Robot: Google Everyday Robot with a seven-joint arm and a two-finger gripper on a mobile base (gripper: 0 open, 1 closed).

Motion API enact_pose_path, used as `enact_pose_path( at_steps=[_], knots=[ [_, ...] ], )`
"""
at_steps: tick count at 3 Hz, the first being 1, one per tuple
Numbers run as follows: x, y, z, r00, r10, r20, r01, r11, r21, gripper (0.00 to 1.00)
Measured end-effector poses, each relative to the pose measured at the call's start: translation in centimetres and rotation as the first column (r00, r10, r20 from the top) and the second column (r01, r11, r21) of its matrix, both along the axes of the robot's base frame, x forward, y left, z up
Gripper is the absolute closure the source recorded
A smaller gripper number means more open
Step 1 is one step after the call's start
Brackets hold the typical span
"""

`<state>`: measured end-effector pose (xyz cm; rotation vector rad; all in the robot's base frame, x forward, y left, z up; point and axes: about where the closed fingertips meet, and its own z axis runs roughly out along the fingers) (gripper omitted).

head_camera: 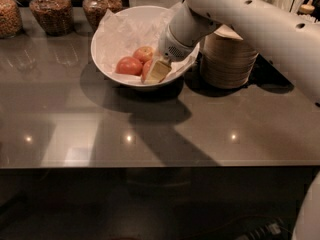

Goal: Pick apple from white bowl

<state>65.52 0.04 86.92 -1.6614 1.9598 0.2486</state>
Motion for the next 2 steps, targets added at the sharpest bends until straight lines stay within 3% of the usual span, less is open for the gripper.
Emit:
enact_pose_path(
  at_steps=[2],
  knots=[
    [0.21,0.0,-1.23,0.9996,-0.01,-0.026,0.01,1.0,0.003,0.4]
  ],
)
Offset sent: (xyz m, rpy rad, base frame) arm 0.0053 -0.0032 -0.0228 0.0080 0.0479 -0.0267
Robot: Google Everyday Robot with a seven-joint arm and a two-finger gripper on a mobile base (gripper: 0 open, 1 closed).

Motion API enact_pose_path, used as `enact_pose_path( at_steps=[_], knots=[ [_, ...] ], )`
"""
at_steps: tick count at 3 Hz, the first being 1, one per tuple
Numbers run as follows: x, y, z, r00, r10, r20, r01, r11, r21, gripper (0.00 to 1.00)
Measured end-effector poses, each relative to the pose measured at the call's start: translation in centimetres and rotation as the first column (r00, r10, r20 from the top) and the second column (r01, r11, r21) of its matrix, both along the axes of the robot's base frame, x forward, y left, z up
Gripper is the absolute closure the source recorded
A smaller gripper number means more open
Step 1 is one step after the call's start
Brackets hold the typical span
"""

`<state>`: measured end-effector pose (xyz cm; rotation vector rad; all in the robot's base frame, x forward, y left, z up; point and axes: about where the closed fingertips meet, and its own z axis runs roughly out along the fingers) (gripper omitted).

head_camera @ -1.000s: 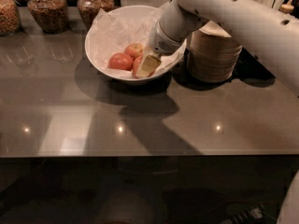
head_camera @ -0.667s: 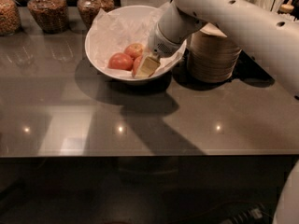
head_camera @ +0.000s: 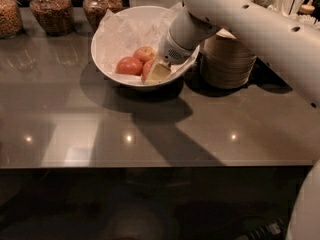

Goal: Pick apple from white bowl

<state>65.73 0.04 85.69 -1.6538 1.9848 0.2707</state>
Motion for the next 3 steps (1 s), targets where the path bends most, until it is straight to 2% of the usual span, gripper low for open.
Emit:
enact_pose_path(
  at_steps=[1,2,3],
  knots=[
    [0.0,0.0,-0.4,1.0,-0.001,-0.01,0.001,1.0,-0.001,0.58],
    [0.0,0.0,-0.2,1.0,0.0,-0.006,0.0,1.0,0.001,0.82],
    [0.0,0.3,1.5,0.9995,0.009,0.032,-0.01,1.0,0.016,1.0]
  ],
)
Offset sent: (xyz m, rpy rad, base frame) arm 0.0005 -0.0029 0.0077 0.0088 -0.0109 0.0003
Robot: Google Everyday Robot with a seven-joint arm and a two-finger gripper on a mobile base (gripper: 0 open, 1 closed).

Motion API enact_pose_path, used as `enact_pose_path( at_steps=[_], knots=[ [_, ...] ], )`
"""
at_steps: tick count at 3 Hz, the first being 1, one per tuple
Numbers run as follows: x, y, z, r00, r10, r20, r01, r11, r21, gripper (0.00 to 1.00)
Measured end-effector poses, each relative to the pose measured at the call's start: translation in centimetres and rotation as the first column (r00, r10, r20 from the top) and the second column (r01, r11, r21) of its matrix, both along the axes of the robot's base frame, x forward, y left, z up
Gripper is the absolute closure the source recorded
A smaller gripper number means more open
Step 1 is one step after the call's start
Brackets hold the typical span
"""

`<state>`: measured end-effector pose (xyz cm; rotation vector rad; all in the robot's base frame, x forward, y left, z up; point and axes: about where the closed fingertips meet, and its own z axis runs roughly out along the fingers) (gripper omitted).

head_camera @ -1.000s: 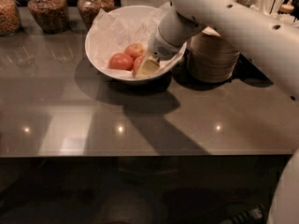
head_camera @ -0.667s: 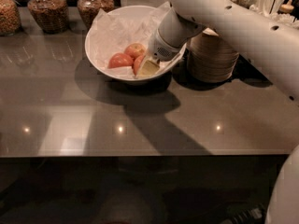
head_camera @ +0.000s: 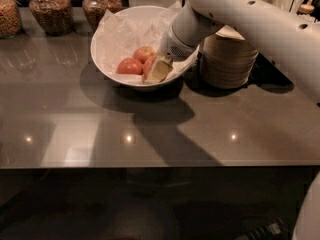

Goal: Pick apple from white bowl

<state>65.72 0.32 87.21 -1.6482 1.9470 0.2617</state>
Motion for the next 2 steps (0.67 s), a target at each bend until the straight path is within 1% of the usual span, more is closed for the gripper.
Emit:
enact_pose_path(
  at_steps=[1,2],
  knots=[
    [0.1,0.3,2.9,0.9979,0.01,0.063,-0.011,1.0,0.024,1.0],
    [0.3,0.4,6.3,0.9904,0.016,0.138,-0.024,0.998,0.057,1.0]
  ],
)
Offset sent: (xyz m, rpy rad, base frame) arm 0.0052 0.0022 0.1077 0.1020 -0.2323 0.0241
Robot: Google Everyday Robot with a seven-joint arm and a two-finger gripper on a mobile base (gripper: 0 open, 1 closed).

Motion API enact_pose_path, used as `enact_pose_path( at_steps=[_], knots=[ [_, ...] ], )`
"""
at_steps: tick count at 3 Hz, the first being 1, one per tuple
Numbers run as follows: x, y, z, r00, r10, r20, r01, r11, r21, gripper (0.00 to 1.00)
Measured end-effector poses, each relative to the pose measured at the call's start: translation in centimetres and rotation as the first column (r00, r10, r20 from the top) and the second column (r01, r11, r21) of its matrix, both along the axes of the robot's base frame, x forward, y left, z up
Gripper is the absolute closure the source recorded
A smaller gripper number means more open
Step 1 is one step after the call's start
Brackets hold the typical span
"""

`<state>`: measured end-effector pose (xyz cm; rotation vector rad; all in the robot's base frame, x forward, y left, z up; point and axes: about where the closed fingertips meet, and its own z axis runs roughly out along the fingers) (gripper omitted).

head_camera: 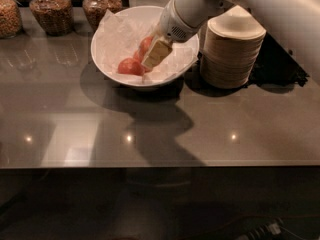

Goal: Pick apple from white bowl

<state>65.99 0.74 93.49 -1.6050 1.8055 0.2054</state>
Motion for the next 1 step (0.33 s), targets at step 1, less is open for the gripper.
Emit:
enact_pose_path(
  at_steps=[1],
  knots=[
    [0.08,-0.47,2.88,0.9979,0.014,0.063,-0.015,1.0,0.014,1.0]
  ],
)
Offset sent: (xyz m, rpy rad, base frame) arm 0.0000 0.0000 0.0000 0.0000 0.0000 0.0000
